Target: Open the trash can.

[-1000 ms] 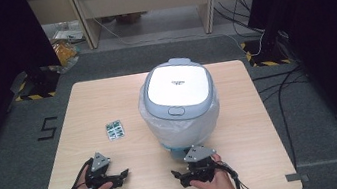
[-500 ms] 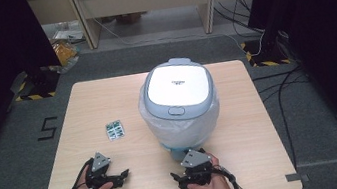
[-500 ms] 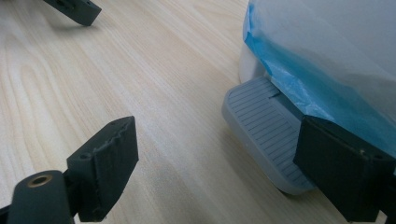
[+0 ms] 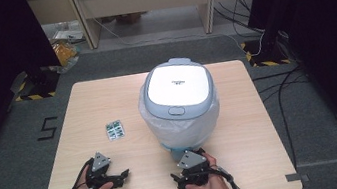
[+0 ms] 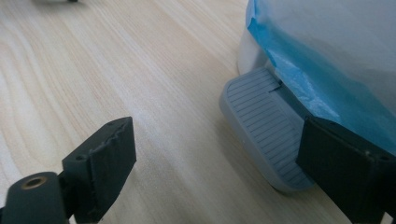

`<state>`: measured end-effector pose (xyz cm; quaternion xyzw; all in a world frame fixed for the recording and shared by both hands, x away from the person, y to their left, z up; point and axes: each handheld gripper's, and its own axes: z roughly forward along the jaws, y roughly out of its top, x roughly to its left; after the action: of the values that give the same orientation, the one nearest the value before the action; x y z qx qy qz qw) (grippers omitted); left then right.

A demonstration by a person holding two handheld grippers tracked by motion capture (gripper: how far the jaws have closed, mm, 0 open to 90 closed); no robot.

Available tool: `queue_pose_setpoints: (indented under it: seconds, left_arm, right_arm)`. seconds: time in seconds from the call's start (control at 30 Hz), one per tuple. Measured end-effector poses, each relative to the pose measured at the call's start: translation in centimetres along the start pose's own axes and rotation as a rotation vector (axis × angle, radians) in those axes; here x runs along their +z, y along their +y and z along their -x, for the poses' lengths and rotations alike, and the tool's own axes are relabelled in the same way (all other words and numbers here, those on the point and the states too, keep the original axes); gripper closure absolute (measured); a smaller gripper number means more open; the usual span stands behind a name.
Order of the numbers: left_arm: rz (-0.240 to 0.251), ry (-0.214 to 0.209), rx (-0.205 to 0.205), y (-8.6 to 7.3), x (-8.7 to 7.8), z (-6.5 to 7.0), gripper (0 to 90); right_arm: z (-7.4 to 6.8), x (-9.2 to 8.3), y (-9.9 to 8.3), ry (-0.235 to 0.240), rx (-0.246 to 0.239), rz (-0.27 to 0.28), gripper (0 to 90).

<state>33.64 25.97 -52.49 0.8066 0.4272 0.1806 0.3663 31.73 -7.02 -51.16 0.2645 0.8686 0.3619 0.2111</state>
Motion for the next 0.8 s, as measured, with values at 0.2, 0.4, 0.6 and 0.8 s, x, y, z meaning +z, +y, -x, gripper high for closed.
queue_pose_setpoints:
  seconds: [0.2,0.4,0.6,0.8]
  left_arm:
    - [-0.001,0.000,0.001,0.01,0.00,0.00,10.9]
    - [-0.001,0.000,0.001,0.01,0.01,0.01,10.9]
    - [-0.001,0.000,0.000,0.01,0.01,0.01,10.8]
    - [-0.003,0.000,0.001,0.02,0.01,0.01,10.5]
  right_arm:
    - [-0.83,0.60,0.36,-0.024,-0.060,-0.058,0.7]
    - [-0.82,0.62,0.24,-0.021,-0.055,-0.051,0.7]
    - [-0.45,0.61,0.10,0.008,-0.041,-0.045,0.7]
    - [0.03,0.82,-0.11,0.050,-0.005,-0.050,1.1]
